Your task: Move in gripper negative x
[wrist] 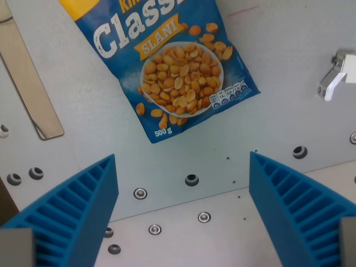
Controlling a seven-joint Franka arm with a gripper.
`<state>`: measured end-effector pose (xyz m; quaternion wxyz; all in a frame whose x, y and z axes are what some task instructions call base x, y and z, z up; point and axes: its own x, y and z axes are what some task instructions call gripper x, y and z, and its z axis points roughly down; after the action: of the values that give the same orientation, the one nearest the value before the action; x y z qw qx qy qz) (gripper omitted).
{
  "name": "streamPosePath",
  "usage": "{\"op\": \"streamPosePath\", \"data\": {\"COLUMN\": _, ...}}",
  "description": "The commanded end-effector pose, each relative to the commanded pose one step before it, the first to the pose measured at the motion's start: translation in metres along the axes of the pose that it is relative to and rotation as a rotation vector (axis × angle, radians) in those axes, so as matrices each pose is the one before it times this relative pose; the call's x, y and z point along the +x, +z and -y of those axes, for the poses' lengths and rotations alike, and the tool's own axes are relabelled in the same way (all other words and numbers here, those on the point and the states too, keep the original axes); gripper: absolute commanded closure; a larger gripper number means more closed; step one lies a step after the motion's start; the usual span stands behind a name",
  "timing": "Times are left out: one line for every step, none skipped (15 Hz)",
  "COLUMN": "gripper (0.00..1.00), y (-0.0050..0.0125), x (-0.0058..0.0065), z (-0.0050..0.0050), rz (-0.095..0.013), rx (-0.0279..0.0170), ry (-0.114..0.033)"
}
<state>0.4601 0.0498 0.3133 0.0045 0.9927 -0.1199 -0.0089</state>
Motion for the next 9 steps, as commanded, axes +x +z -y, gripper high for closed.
{"op": "streamPosePath", "data": {"gripper": 0.00, "y": -0.00259, "x": -0.00496, "z": -0.00013, "rz": -0.0057, "rx": 0.00153, "ry": 0.0003}}
{"op": "streamPosePath", "data": {"gripper": 0.00, "y": 0.00000, "x": -0.00500, "z": 0.00000, "rz": 0.0000, "rx": 0.00000, "ry": 0.0000}}
{"op": "streamPosePath", "data": {"gripper": 0.00, "y": 0.00000, "x": -0.00500, "z": 0.00000, "rz": 0.0000, "rx": 0.00000, "ry": 0.0000}}
{"op": "streamPosePath", "data": {"gripper": 0.00, "y": 0.00000, "x": -0.00500, "z": 0.00000, "rz": 0.0000, "rx": 0.00000, "ry": 0.0000}}
{"op": "streamPosePath", "data": {"gripper": 0.00, "y": 0.00000, "x": -0.00500, "z": 0.00000, "rz": 0.0000, "rx": 0.00000, "ry": 0.0000}}
{"op": "streamPosePath", "data": {"gripper": 0.00, "y": 0.00000, "x": -0.00500, "z": 0.00000, "rz": 0.0000, "rx": 0.00000, "ry": 0.0000}}
{"op": "streamPosePath", "data": {"gripper": 0.00, "y": 0.00000, "x": -0.00500, "z": 0.00000, "rz": 0.0000, "rx": 0.00000, "ry": 0.0000}}
{"op": "streamPosePath", "data": {"gripper": 0.00, "y": 0.00000, "x": -0.00500, "z": 0.00000, "rz": 0.0000, "rx": 0.00000, "ry": 0.0000}}
{"op": "streamPosePath", "data": {"gripper": 0.00, "y": 0.00000, "x": -0.00500, "z": 0.00000, "rz": 0.0000, "rx": 0.00000, "ry": 0.0000}}
